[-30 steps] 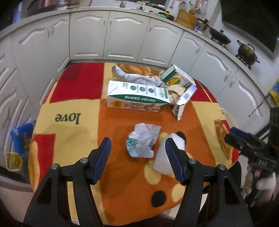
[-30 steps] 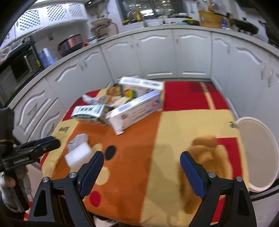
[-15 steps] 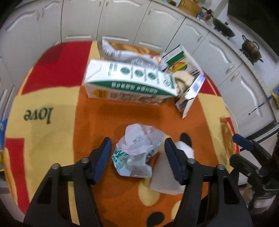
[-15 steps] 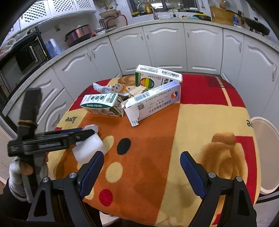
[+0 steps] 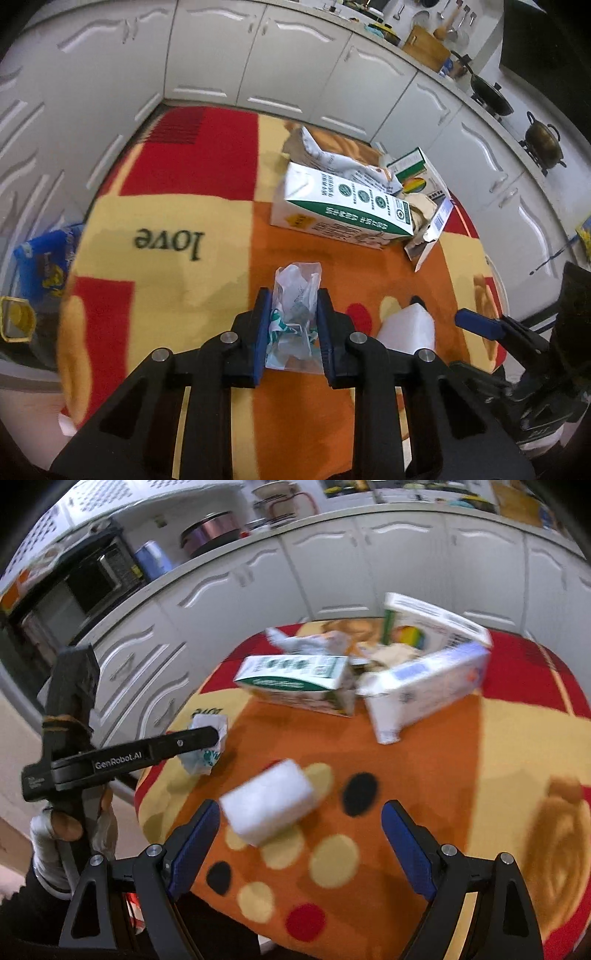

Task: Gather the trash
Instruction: 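Grasp the clear plastic wrapper with the left gripper while the right gripper grasps the white sponge, then lift the wrapper and sponge toward the bin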

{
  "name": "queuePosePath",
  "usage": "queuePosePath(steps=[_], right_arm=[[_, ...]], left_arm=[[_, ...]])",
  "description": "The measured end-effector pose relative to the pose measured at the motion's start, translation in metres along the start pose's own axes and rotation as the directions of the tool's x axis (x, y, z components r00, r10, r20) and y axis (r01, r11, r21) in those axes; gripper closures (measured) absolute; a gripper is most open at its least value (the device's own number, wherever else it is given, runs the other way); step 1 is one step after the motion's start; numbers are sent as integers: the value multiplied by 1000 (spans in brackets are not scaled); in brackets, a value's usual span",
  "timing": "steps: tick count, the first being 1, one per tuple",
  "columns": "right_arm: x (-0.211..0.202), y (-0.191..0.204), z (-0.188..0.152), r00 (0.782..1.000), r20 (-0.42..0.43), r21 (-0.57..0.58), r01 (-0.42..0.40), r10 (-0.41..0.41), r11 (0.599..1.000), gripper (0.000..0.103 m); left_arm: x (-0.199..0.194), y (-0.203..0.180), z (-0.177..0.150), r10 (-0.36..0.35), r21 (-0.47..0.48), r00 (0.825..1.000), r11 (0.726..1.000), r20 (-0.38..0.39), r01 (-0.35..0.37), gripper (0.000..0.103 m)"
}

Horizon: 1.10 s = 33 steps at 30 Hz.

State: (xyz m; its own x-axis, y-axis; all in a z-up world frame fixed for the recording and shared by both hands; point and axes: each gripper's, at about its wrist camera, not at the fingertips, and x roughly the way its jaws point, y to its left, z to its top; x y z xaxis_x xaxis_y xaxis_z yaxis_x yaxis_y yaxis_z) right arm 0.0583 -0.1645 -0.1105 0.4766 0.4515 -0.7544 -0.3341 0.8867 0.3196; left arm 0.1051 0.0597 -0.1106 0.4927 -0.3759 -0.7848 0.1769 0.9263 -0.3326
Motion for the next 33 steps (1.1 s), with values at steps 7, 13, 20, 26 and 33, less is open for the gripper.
queuePosePath(steps=[7, 13, 20, 26, 33], right_arm=[[35, 17, 6, 998, -57, -79, -19, 15, 997, 16], [36, 13, -1, 996, -71, -84, -59, 53, 995, 55], [-5, 5, -4, 1000, 27, -106, -9, 12, 994, 55], [-34, -25, -4, 995, 83, -44, 57, -53, 997, 55], [-71, -60, -11, 981, 137, 17, 135, -136, 991, 54]], left_arm=[[-3, 1, -6, -1, -7, 1000, 1000, 0, 1, 82], [-1, -8, -7, -13, -6, 1000, 1000, -6, 13, 82], [1, -48, -5, -25, 71, 1000, 997, 7, 24, 82], [10, -90, -5, -35, 147, 999, 989, 14, 32, 81], [26, -141, -5, -64, 227, 998, 972, 4, 61, 81]])
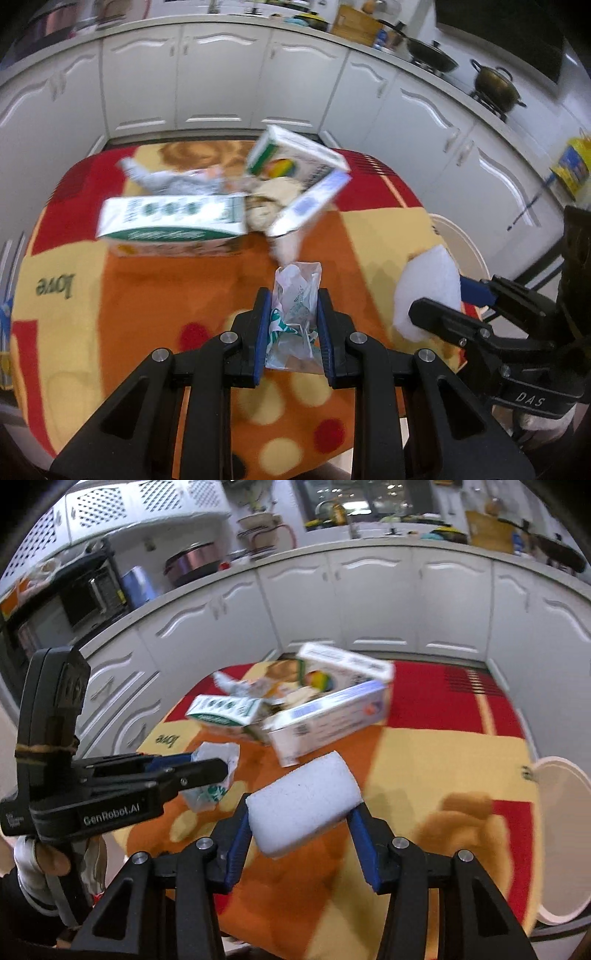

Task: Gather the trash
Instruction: 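Lift the wrapper and sponge toward the bin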

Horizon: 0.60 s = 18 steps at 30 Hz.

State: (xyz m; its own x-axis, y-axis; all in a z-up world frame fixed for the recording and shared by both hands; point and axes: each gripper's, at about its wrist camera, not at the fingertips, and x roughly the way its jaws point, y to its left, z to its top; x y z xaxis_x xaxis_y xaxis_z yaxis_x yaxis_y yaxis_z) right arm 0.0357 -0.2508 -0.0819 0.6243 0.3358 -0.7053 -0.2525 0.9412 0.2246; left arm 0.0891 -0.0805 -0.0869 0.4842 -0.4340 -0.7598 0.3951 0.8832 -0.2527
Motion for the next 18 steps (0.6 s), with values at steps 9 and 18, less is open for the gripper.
queuePosePath(steps=[9, 18], right_arm=[[-44, -63, -10, 992, 47, 99, 115, -120, 988, 52], [-87, -128, -23, 963, 67, 212, 243, -262, 947, 52]], left_arm=[[24, -64, 19, -52, 94, 999, 994, -13, 53, 81], [50, -129, 37, -149, 174, 988, 972, -52, 155, 81]])
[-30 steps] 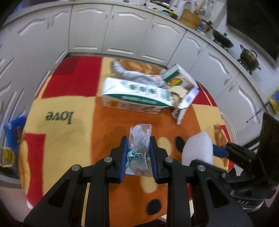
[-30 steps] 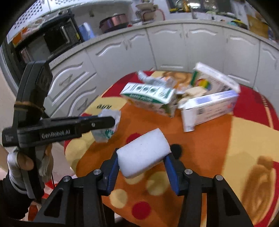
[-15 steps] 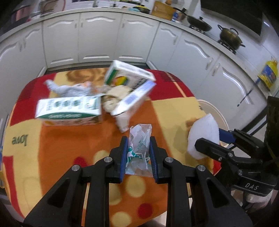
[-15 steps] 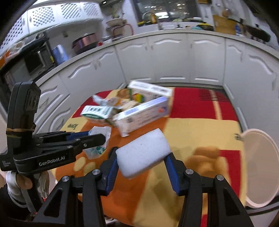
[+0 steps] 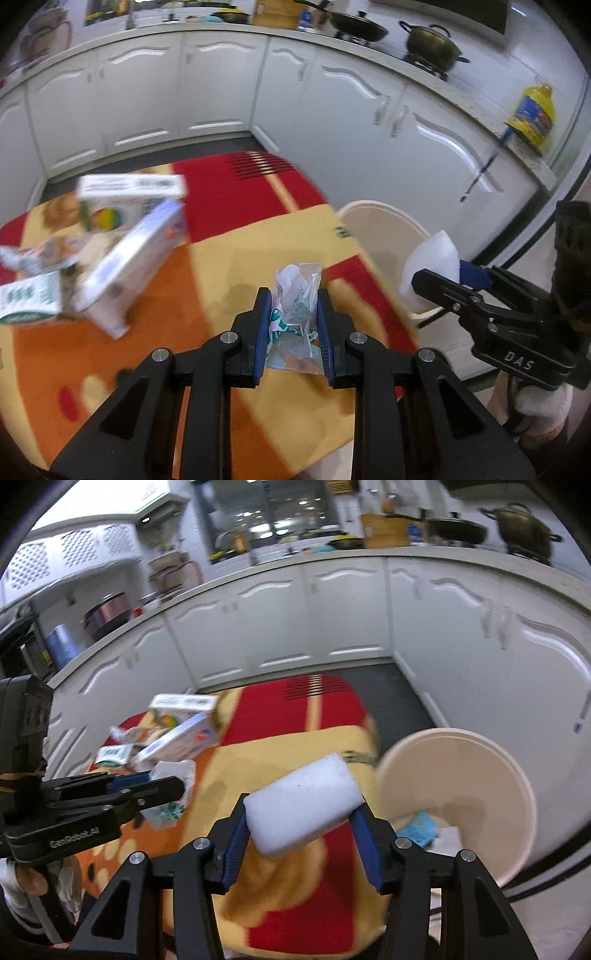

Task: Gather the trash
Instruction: 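Lift the wrapper and sponge toward the bin, then open both grippers over the bin to drop the wrapper and sponge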

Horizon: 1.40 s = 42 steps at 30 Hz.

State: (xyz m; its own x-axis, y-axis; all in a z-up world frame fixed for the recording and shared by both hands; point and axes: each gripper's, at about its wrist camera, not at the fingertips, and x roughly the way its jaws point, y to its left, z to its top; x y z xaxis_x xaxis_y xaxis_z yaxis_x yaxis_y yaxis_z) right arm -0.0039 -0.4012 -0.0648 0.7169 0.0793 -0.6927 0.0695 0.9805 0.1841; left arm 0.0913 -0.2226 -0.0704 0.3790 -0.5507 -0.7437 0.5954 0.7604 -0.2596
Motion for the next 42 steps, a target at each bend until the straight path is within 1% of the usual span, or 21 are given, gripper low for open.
queuePosePath(steps=[7, 13, 17, 22, 26, 31, 32, 34, 36, 38, 40, 42], right_arm=[[-11, -51, -3, 995, 10, 84, 95, -96, 992, 52], [-7, -83, -8, 991, -7, 141, 134, -134, 981, 52], [0, -100, -11, 989, -23, 173, 150, -148, 973, 52], [11, -120, -15, 983, -48, 199, 186, -180, 962, 52], [19, -130, -18, 976, -70, 202, 215, -205, 956, 52], [27, -140, -21, 975, -89, 221, 220, -205, 950, 51], [29, -142, -22, 974, -93, 224, 223, -207, 949, 49], [33, -145, -22, 971, -101, 229, 234, -215, 945, 47], [36, -146, -22, 968, -107, 228, 247, -228, 942, 44], [37, -147, -22, 964, -109, 225, 262, -243, 938, 38], [37, -147, -23, 963, -110, 228, 265, -246, 937, 34], [37, -147, -24, 963, -111, 233, 266, -246, 935, 33]], left_arm=[[32, -35, 21, -98, 19, 995, 995, -37, 98, 81], [65, -60, 38, -166, 32, 984, 985, -71, 169, 81], [89, -72, 48, -179, 20, 979, 983, -94, 182, 82], [110, -84, 56, -193, 14, 976, 981, -106, 195, 81], [125, -88, 60, -195, 2, 975, 981, -107, 196, 81], [135, -87, 62, -184, -15, 977, 983, -109, 184, 80], [137, -87, 62, -181, -18, 977, 984, -109, 180, 77], [140, -85, 62, -176, -22, 978, 984, -109, 175, 67], [140, -84, 62, -180, -26, 978, 984, -104, 178, 46], [139, -83, 62, -184, -33, 978, 983, -94, 181, 43], [138, -82, 62, -182, -33, 979, 983, -91, 180, 42], [137, -81, 62, -183, -32, 979, 983, -90, 181, 42]])
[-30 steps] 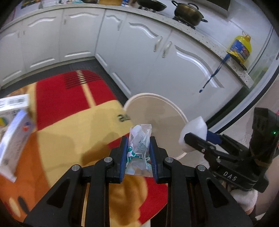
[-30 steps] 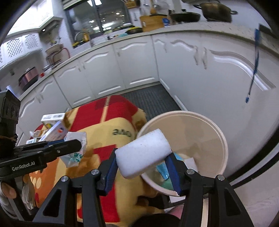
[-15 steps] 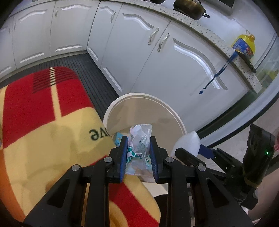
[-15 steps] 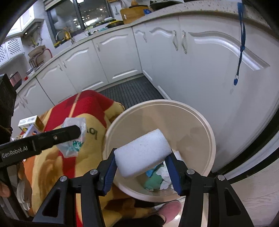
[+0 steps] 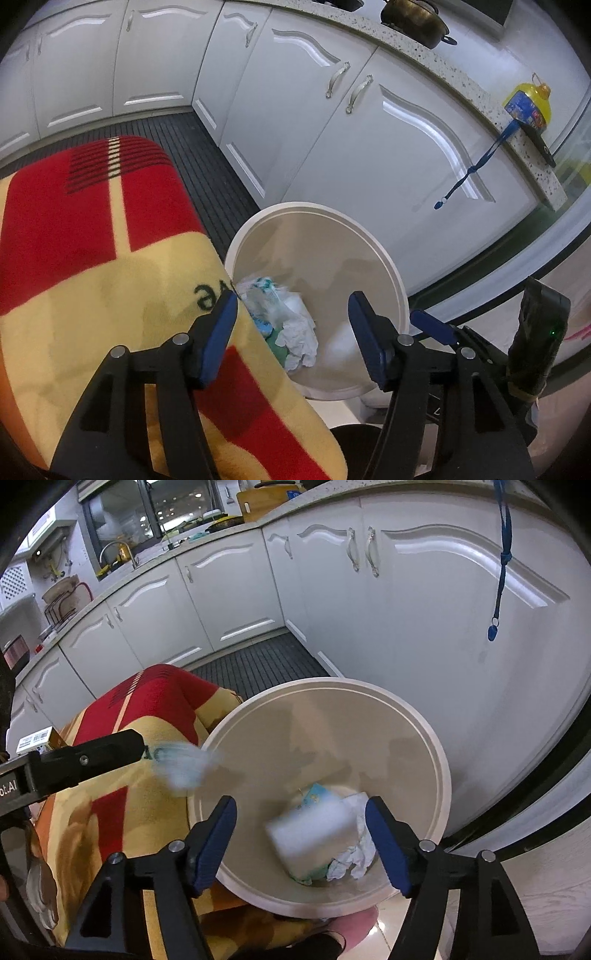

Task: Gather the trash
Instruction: 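Open both grippers over the bin to drop the wrapper and sponge, then move both grippers back from the bin to the table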

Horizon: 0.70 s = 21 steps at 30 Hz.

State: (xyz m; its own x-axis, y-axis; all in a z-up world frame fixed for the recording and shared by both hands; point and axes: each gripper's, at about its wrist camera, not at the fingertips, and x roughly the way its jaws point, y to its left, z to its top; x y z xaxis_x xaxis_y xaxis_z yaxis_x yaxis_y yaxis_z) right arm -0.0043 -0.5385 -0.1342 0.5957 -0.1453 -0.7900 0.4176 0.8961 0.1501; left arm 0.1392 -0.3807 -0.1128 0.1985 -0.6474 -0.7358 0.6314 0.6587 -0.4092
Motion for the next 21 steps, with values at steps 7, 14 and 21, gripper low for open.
queuePosePath(steps=[7, 14, 21], right_arm=[[-1, 1, 0, 1000, -4, 11, -5, 5, 1000, 30], [-3, 6, -2, 1000, -4, 13, -14, 14, 1000, 30], [-9, 16, -2, 1000, 4, -5, -23, 23, 1000, 30]], left_arm=[[-6, 1, -3, 5, 7, 1000, 1000, 2, -5, 42], [-17, -3, -7, 33, 32, 999, 999, 32, -34, 42], [-33, 1, -15, 70, 38, 996, 997, 57, -72, 42]])
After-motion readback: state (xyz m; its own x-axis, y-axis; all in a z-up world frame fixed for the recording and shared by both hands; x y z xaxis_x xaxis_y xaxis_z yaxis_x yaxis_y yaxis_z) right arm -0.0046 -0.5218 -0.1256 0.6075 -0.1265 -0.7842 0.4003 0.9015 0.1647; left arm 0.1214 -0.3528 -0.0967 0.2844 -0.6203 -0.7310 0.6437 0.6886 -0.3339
